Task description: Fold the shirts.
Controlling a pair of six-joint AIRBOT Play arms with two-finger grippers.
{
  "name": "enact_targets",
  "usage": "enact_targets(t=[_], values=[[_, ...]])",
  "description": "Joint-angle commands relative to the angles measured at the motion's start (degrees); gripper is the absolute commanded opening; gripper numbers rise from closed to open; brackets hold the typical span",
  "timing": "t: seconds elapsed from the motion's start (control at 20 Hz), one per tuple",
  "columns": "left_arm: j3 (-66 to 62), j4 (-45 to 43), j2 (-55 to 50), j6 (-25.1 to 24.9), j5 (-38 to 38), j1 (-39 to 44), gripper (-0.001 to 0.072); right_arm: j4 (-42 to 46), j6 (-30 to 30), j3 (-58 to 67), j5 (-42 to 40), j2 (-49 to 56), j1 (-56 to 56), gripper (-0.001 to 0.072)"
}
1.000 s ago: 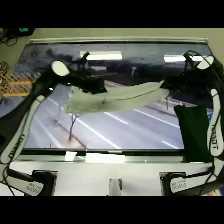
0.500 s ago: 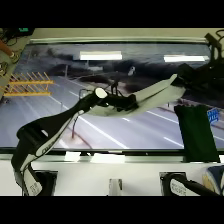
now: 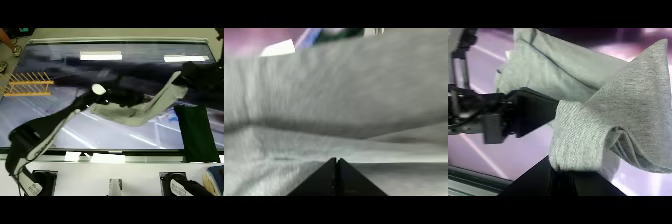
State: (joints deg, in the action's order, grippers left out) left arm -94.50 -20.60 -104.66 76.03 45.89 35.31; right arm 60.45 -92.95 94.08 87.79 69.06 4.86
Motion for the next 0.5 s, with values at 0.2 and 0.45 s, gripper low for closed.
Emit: enact_targets(t=[0.2,0.45], values=[[0.0,-13.4,29.0,-0.8,3.9,-20.8,0.0031,-6.6,-0.7,0.0,-24.3,16.1,-20.2,0.0021],[0.0,-13.8,41.3,-0.1,9.2,-27.7,0.0031,-15.7,-3.7,0.0,-33.7,29.0,-27.3,0.0675]])
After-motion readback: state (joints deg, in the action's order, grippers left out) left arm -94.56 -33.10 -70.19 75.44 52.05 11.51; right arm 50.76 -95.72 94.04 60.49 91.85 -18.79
